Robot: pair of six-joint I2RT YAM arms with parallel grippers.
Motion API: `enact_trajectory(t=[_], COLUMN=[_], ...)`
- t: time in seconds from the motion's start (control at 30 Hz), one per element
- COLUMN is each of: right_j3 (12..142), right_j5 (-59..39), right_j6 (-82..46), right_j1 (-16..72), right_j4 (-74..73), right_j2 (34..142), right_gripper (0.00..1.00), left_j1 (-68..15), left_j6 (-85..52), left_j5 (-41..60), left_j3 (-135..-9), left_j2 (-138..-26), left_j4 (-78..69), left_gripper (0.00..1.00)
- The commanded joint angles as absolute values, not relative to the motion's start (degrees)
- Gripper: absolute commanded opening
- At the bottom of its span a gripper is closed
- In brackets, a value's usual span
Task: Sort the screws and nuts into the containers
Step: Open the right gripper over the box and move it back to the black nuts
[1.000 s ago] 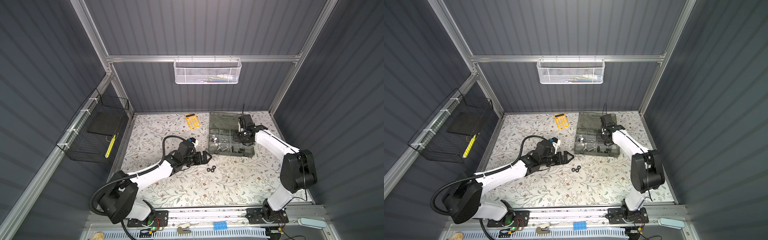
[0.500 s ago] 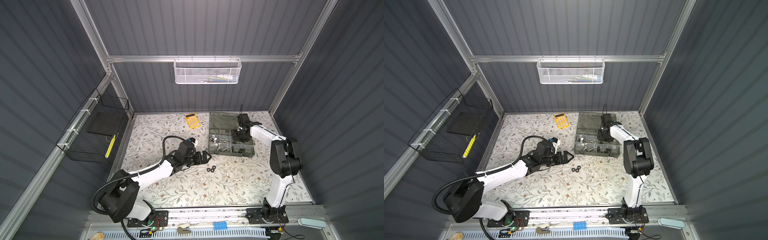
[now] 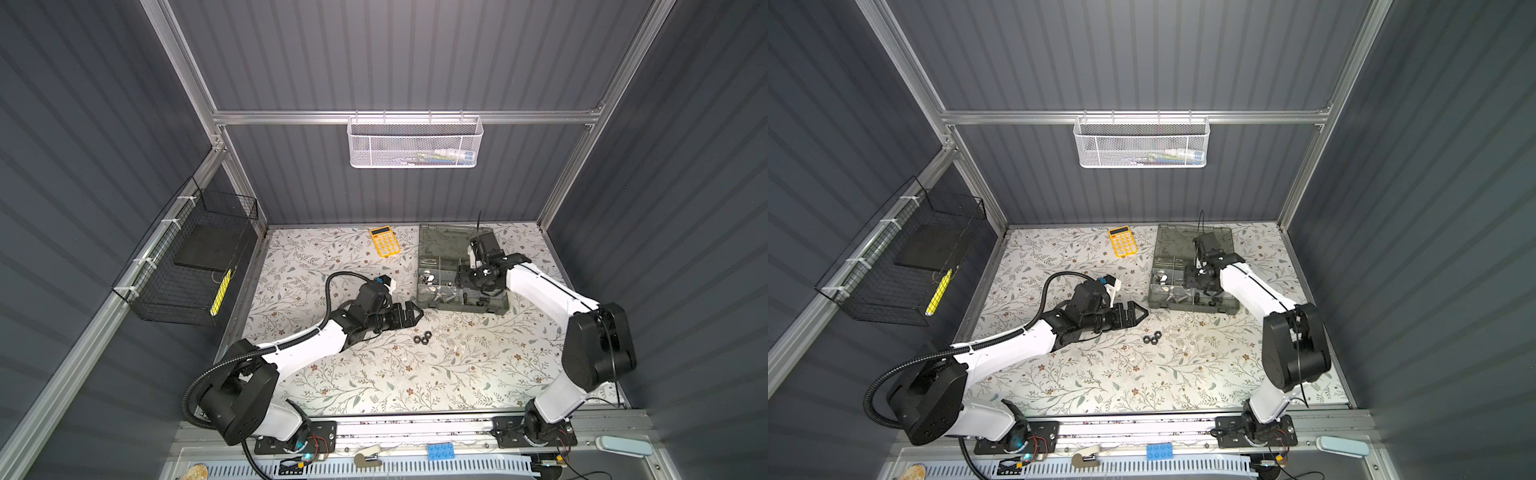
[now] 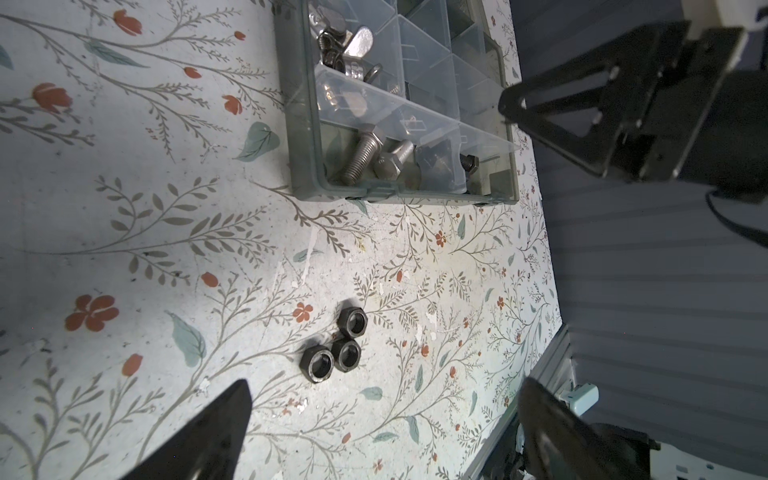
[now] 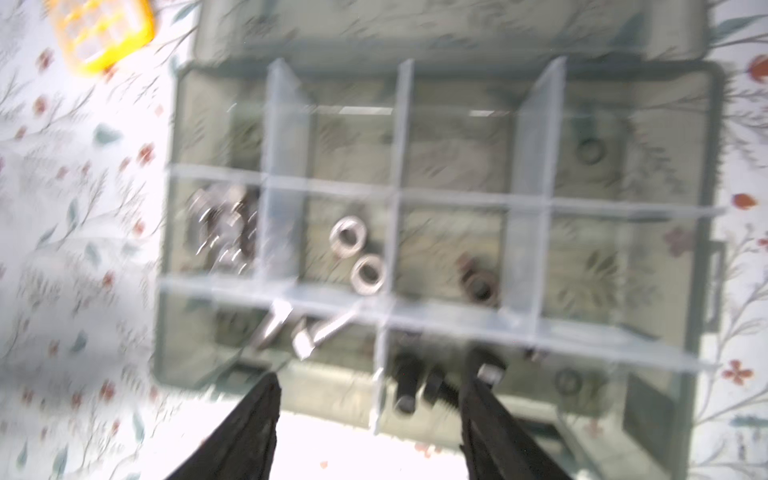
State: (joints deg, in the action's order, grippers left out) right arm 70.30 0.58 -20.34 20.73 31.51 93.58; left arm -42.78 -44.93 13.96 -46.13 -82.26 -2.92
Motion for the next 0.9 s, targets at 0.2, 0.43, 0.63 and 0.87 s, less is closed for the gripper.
enact_trajectory(t=[0.2, 0.43, 0.63, 0.87], right_j3=[58.93, 56.27, 58.80, 61.07], right_j5=[1.03, 0.49, 0.34, 0.97], right_j6=[-24.77, -28.02, -29.82, -30.75], right_j1=[32.16, 40.11, 42.01, 42.11], right_j4=[31.38, 28.64, 26.96, 26.39], right_j2=[87.20, 91.67, 98.28, 102.72], right_gripper=[0.74, 0.71, 0.67, 0.59], left_j1=[-43.01, -43.07, -43.07, -43.06], left_j6=[-46.48, -47.89, -48.21, -47.37], left_j5=[13.27, 13.15, 12.79, 12.01], left_j3=[-42.26, -38.53, -37.22, -37.54], left_j2=[-78.29, -75.79, -74.16, -72.68], left_j4=[-3.88, -4.96, -4.64, -2.59], left_gripper=[1.00, 1.00, 1.00, 1.00])
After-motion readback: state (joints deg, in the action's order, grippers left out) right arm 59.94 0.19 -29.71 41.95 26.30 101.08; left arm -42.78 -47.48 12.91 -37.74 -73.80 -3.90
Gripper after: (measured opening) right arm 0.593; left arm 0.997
